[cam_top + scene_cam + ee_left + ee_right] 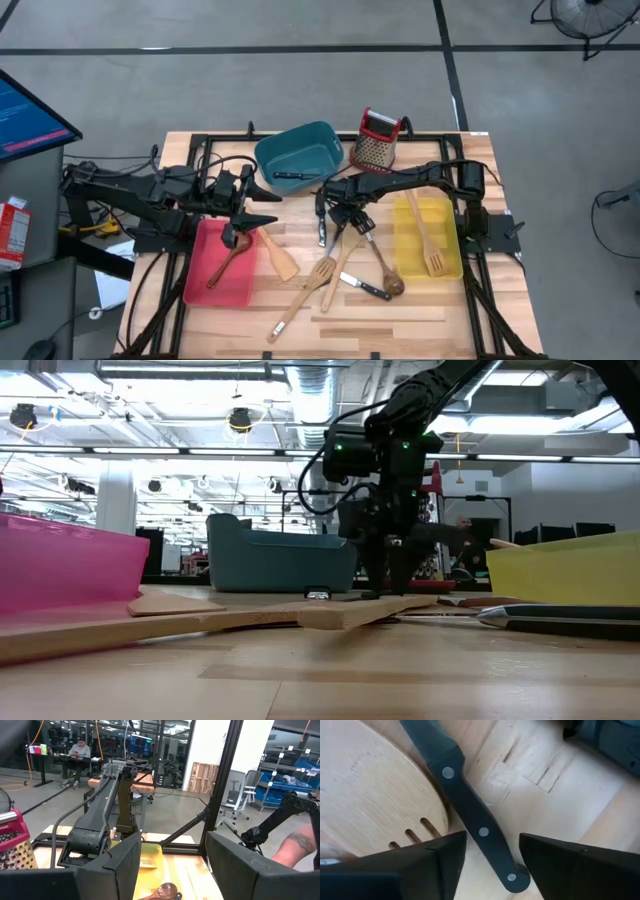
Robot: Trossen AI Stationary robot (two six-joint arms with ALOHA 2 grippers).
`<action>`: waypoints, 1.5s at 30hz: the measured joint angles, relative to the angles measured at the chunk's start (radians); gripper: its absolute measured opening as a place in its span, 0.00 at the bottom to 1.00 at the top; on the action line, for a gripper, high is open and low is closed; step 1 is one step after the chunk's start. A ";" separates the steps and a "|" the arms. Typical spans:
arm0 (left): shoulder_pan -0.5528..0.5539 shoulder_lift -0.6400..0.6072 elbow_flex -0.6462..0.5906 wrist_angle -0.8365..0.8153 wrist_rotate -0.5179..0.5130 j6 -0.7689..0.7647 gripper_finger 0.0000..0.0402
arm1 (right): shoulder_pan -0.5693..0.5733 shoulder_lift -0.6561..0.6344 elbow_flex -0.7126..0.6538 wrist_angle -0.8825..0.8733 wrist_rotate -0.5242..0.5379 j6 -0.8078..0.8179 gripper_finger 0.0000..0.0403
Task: Pick & Place Kitchen Items
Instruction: Put the black table knife into the blue bin
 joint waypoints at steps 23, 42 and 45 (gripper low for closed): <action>0.000 0.000 0.000 0.000 0.000 0.026 0.51 | -0.038 0.011 0.044 -0.029 -0.049 0.081 0.19; 0.000 0.000 0.000 0.001 -0.001 0.035 0.51 | -0.048 -0.327 0.111 -0.114 -0.144 0.214 0.23; 0.000 0.000 0.000 0.002 -0.001 0.034 0.51 | -0.065 -0.410 0.111 -0.114 -0.144 0.242 0.23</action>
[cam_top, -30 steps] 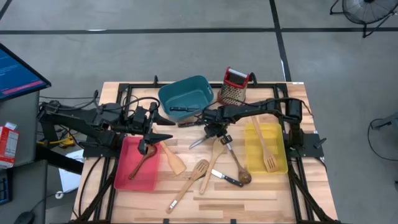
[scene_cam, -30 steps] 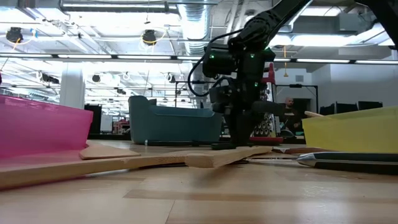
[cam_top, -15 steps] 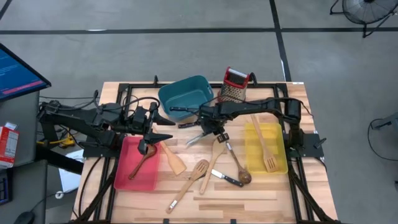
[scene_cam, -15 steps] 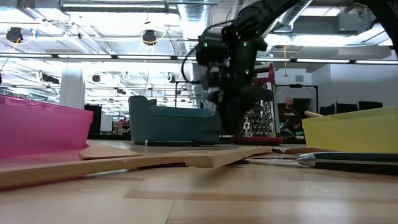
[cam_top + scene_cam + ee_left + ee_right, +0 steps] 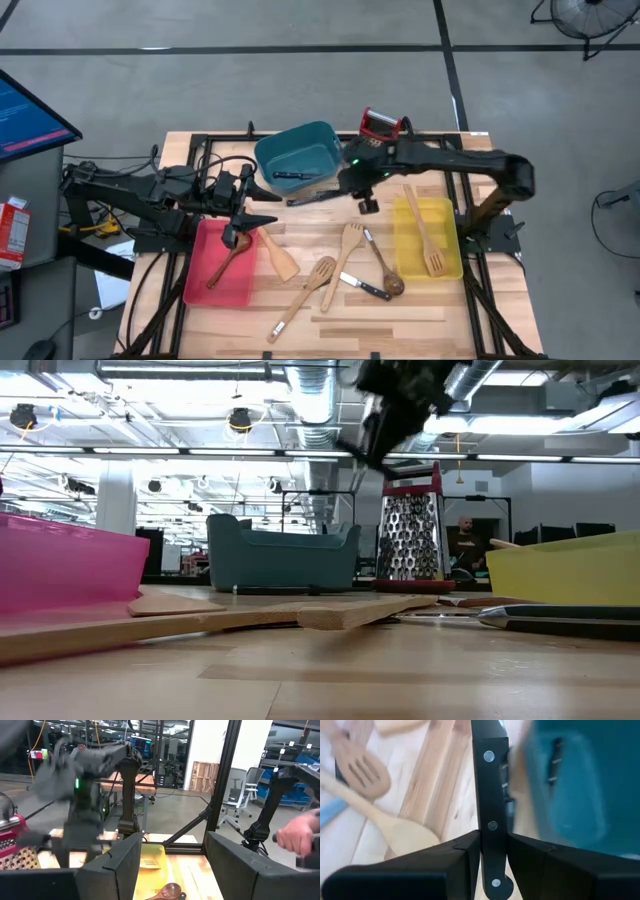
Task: Pick & Place Kitchen Items
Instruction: Put the black table knife into the blue bin
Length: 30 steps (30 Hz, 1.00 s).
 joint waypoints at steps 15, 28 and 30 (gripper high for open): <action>0.000 0.000 0.000 0.010 0.000 0.000 0.51 | -0.018 -0.328 0.000 0.254 -0.198 0.150 0.23; 0.000 0.000 0.000 0.010 0.000 0.024 0.51 | 0.111 -0.390 0.001 0.623 -0.487 0.274 0.23; 0.000 0.000 0.000 0.011 0.000 0.027 0.51 | 0.132 -0.389 0.001 0.668 -0.528 0.300 0.23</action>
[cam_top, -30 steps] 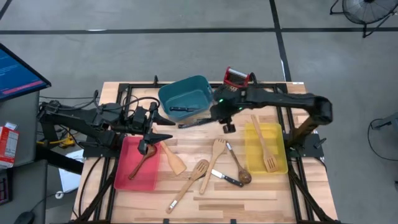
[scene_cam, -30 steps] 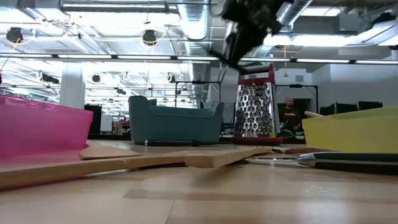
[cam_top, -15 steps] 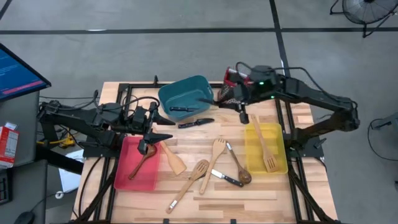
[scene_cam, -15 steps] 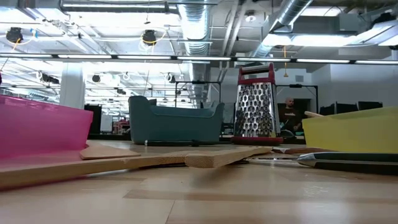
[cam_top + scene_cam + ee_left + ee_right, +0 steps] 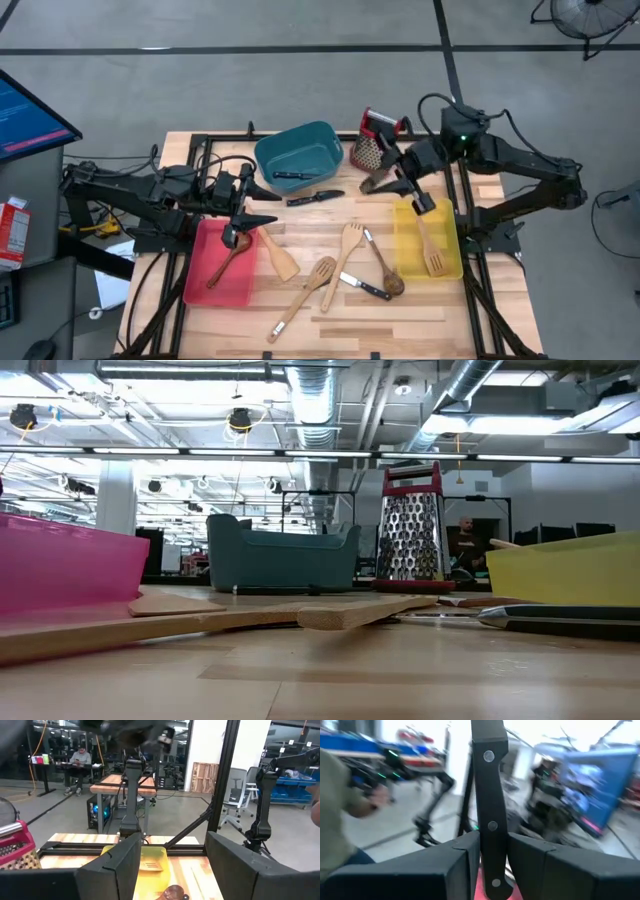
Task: Pick & Place Kitchen Items
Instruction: Put the black table knife into the blue bin
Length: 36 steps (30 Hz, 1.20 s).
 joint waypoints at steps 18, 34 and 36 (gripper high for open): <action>0.000 0.000 0.000 0.000 0.000 0.018 0.51 | 0.104 -0.001 0.000 0.295 -0.190 0.123 0.23; 0.000 0.000 0.000 0.001 0.000 0.017 0.51 | 0.093 0.114 0.000 0.052 1.124 -0.198 0.23; 0.000 0.000 0.000 0.002 0.000 0.017 0.51 | 0.089 0.150 0.000 0.047 1.238 -0.231 0.23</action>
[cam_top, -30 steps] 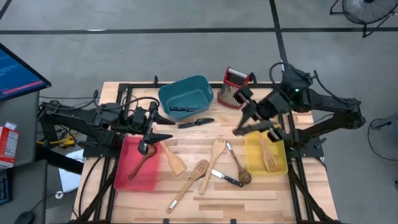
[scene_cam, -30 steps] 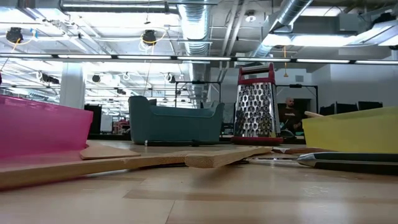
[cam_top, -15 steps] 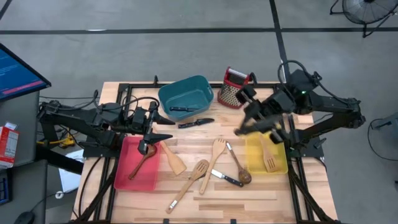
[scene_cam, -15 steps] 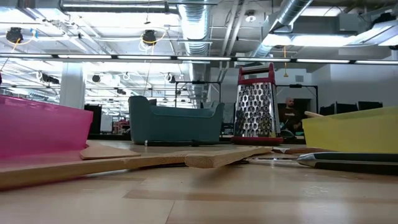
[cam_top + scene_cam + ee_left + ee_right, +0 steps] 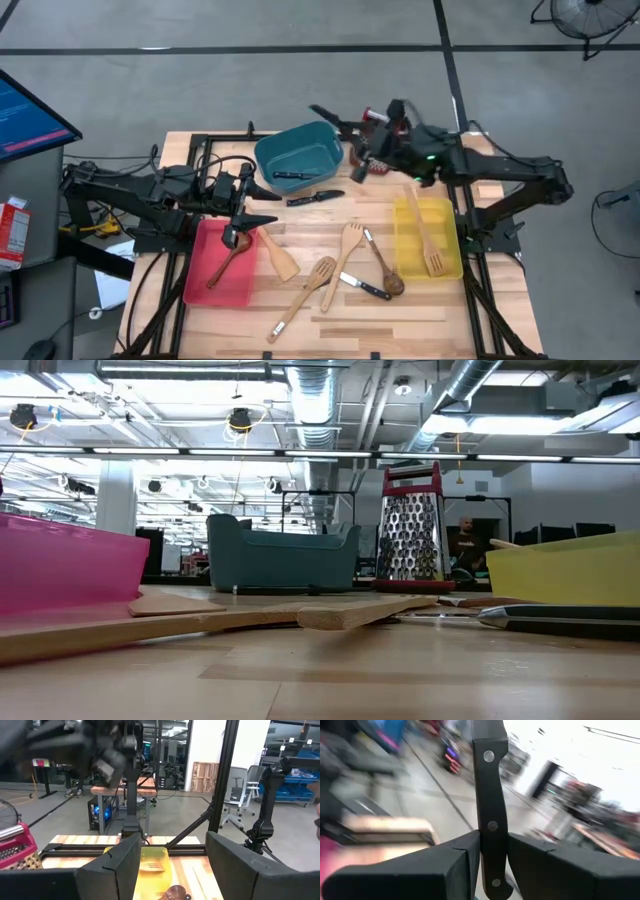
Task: Pick & Place Kitchen Items
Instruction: Put the black table knife into the blue bin
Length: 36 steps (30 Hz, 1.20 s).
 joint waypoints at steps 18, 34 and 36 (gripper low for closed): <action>0.077 0.128 0.000 0.253 -0.251 0.329 0.51 | 0.022 0.115 0.000 0.199 0.057 -0.029 0.23; 0.303 0.259 0.000 0.610 -0.008 0.402 0.51 | 0.035 0.114 0.000 0.219 0.009 -0.020 0.23; 0.328 0.282 0.000 0.637 0.032 0.381 0.51 | 0.035 0.114 0.000 0.218 0.009 -0.020 0.23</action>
